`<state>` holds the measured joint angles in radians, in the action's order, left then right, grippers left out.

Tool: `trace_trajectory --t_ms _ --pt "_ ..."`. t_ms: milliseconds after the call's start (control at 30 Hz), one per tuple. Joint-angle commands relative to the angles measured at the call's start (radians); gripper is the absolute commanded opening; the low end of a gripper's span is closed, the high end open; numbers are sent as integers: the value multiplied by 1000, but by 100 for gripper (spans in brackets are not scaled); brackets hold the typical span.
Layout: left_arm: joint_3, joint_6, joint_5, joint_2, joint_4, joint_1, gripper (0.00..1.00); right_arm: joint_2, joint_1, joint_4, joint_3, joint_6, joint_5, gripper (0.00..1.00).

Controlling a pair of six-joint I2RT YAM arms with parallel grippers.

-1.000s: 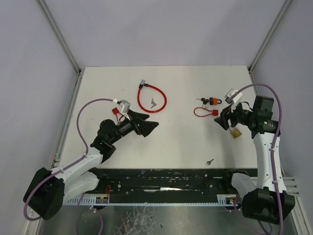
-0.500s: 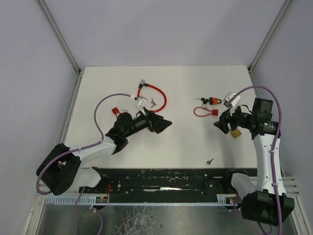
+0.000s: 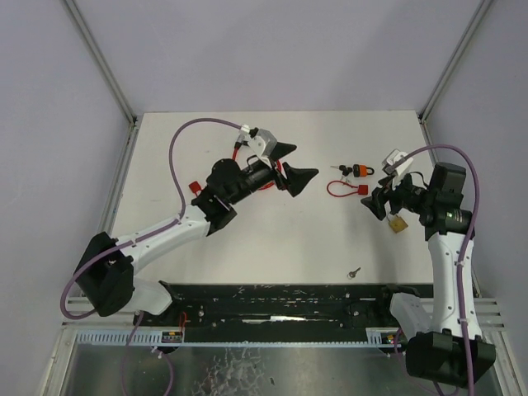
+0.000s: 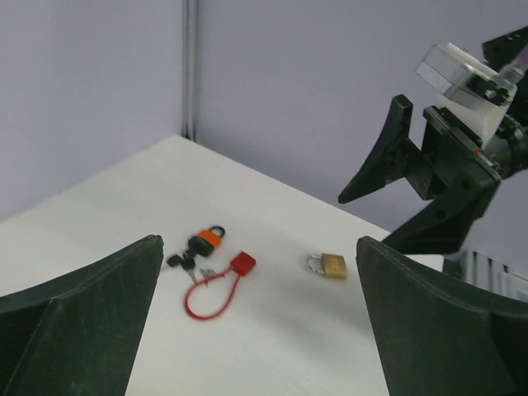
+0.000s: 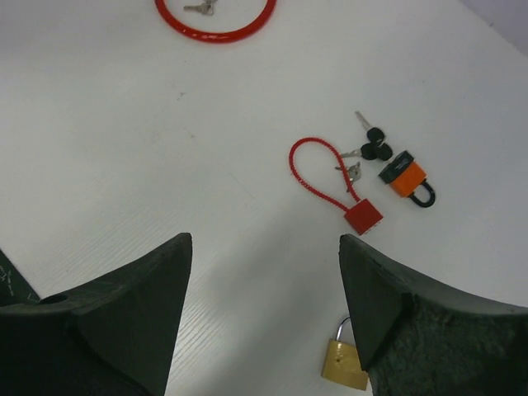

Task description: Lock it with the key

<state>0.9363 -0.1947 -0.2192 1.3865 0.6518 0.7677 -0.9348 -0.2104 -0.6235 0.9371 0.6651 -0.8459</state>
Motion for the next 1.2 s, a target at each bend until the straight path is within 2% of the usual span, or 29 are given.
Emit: trace_trajectory --t_ms 0,100,267,367,667,767,900,1033,1167 --pt "110 117 -33 26 -10 -39 100 80 -3 176 -20 -140 36 81" --pt "124 132 -73 25 -43 -76 100 77 -4 190 -44 -157 48 83" --pt "-49 139 -72 -50 30 -118 100 26 -13 182 -54 -156 43 83" --pt "-101 161 -61 -84 -1 -142 100 -11 -13 178 -56 -153 42 83" --pt "-109 134 -119 -19 20 -191 100 -153 -13 252 -58 -203 76 83" --pt "-94 132 -142 26 16 -211 100 -284 -14 286 28 -275 77 84" --pt "-87 120 -158 64 11 -242 100 -535 -13 255 226 -331 70 81" --pt "-96 122 -170 65 17 -264 100 -733 -12 284 364 -405 150 76" --pt "-111 126 -174 63 34 -276 100 -914 -12 211 516 -416 215 75"
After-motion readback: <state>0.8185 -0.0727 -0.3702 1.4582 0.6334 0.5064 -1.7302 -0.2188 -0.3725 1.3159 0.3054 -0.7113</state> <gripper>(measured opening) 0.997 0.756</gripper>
